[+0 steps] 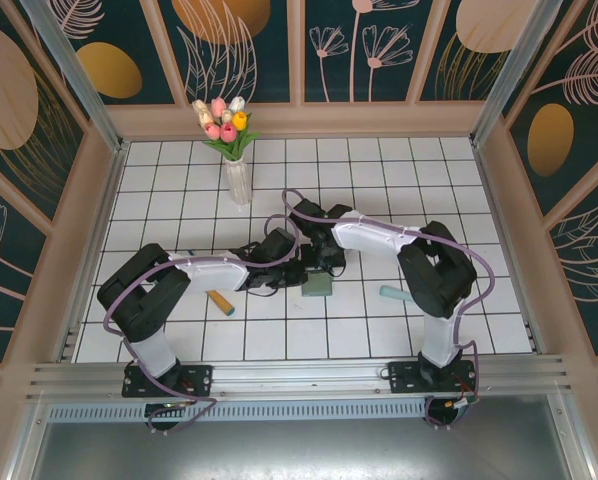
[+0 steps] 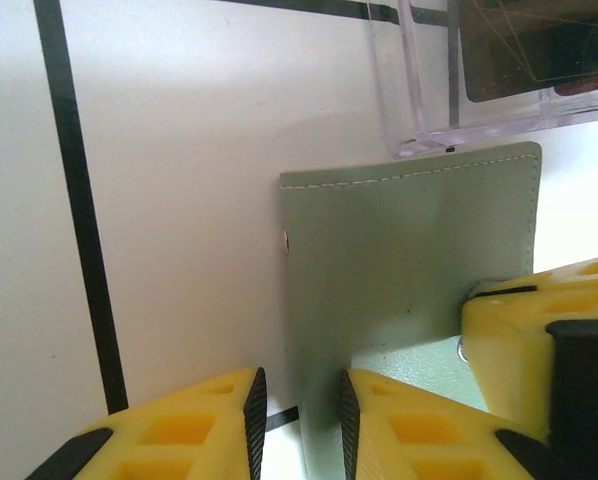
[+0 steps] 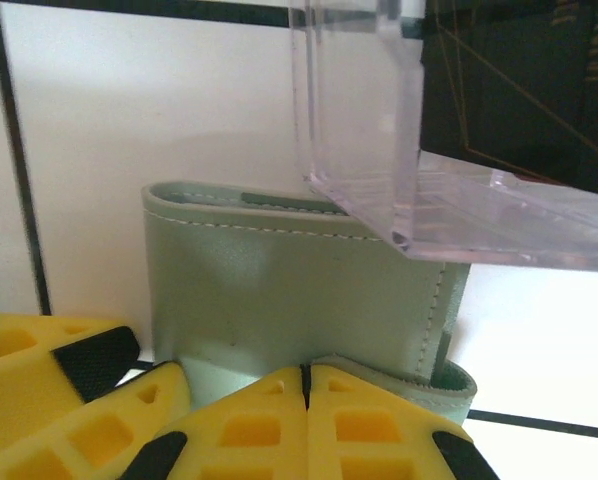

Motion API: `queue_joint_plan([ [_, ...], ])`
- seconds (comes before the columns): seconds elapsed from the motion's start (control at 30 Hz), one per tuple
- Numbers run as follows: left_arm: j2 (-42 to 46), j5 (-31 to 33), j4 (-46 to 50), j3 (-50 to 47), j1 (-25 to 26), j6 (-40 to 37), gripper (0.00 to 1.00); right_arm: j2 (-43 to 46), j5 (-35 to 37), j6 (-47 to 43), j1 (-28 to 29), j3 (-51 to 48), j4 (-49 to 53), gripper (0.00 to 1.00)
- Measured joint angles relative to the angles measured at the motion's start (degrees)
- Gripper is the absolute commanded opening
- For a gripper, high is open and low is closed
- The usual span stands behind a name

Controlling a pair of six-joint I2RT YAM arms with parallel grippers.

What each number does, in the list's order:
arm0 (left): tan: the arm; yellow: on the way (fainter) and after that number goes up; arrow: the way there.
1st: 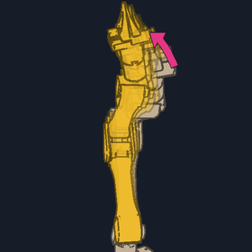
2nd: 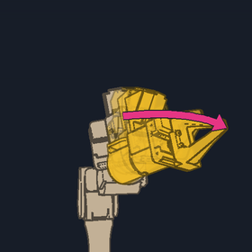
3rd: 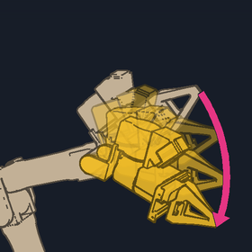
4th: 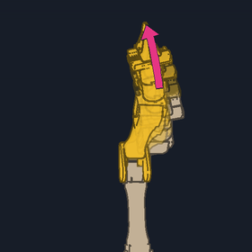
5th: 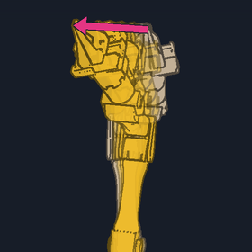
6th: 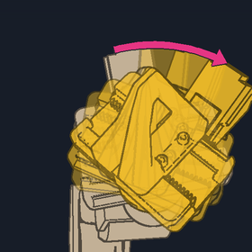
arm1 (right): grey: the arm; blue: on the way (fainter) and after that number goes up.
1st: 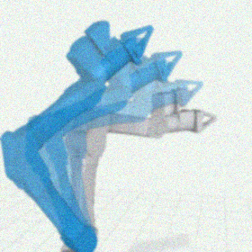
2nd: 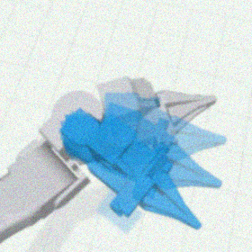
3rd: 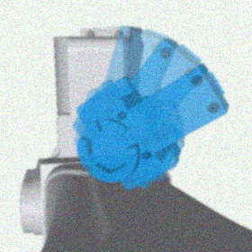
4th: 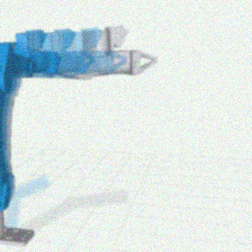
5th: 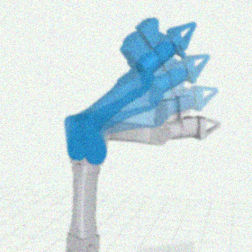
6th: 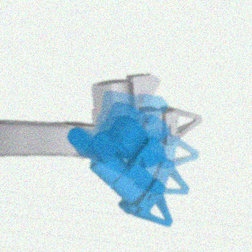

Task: Put the credit cards into the card holder

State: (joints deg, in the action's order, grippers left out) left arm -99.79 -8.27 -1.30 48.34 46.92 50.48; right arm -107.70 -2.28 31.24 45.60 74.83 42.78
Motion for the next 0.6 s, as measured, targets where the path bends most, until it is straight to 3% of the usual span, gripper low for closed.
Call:
queue_joint_plan([
  [0.6, 0.0, 0.9, -0.2, 0.0, 0.5, 0.0, 0.29, 2.6, -0.8, 2.3, 0.3, -3.1, -2.1, 0.0],
])
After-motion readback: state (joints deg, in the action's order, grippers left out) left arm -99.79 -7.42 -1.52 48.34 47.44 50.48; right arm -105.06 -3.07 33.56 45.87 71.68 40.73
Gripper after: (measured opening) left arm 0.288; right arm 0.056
